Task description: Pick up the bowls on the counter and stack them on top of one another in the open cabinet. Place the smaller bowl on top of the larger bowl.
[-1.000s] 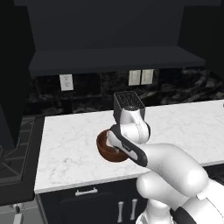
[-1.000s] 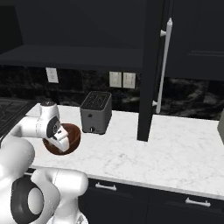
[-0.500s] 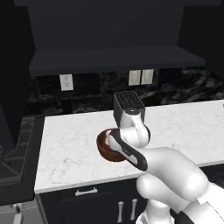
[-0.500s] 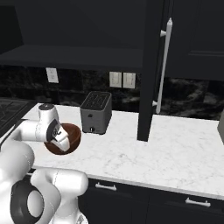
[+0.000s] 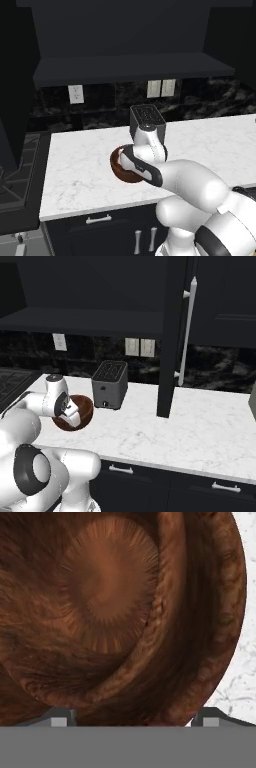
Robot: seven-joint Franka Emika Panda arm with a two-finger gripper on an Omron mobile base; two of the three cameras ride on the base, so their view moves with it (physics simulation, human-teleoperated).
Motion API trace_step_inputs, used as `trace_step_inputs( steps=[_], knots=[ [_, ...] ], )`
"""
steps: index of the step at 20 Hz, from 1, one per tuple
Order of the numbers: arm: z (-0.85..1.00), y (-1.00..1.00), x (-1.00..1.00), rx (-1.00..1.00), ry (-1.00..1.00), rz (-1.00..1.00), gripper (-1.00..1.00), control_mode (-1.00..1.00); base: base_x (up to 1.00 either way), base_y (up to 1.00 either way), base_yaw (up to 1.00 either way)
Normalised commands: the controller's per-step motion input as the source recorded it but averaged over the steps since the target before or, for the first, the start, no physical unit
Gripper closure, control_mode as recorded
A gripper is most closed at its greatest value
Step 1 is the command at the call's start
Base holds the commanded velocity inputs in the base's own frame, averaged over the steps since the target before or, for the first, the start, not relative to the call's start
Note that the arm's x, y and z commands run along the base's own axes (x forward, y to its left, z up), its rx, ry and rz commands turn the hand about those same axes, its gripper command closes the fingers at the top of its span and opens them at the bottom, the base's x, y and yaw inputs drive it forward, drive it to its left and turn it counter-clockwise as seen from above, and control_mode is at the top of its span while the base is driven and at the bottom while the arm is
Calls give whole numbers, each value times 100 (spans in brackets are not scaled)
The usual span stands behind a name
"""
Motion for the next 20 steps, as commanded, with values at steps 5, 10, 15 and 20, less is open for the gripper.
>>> trace_step_inputs(
  steps=[5,10,15,20],
  knots=[
    [-48,0,0,-6,0,0,100,-100,0,0,0],
    [-19,0,0,-2,0,0,100,-100,0,0,0],
    [3,0,-39,0,-5,-4,100,-100,0,0,0],
    [54,-11,-67,1,-19,-20,100,-100,0,0,0]
  ],
)
